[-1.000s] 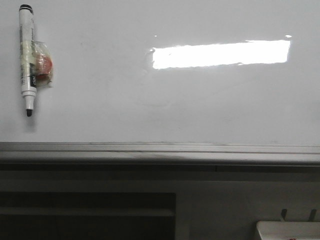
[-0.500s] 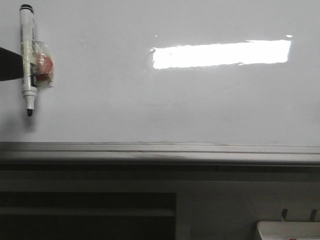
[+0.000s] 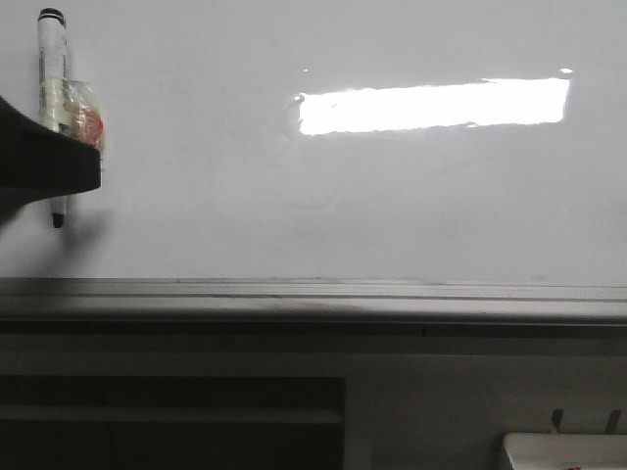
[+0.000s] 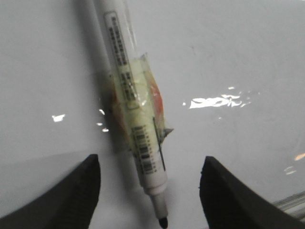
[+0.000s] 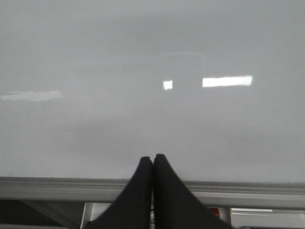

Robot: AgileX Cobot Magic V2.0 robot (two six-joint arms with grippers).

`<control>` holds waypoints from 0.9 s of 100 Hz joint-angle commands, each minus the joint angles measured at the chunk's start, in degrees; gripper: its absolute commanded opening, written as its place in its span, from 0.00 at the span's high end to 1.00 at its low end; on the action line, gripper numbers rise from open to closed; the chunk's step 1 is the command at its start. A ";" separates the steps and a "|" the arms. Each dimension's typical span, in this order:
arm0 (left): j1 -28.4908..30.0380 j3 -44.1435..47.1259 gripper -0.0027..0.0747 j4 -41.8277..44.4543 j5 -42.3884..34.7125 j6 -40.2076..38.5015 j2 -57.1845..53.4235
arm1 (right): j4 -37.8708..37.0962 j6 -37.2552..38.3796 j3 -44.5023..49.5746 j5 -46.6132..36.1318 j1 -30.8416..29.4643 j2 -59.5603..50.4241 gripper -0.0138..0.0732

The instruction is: Write number 2 on whiteboard

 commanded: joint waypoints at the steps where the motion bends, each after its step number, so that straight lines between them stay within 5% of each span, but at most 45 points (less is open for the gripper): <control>1: -0.53 -2.90 0.42 0.00 -5.08 -0.48 0.50 | 0.08 -0.59 -1.52 -4.48 0.08 0.48 0.90; 18: -0.53 -4.03 0.49 0.00 -4.63 -0.48 3.68 | 0.08 -0.59 -1.44 -4.02 0.13 0.48 0.90; 42: -0.53 -4.03 1.00 -0.22 -1.91 -0.48 4.82 | 0.08 -0.59 -1.44 -3.38 2.29 0.48 0.90; 65: -0.53 -4.03 0.99 4.67 -1.64 -0.48 4.61 | 0.63 -1.27 -2.53 -2.78 9.14 0.48 0.90; 90: -3.48 -4.03 0.99 26.23 1.42 -0.48 0.46 | 3.26 -8.74 -9.76 -2.11 26.86 1.88 0.85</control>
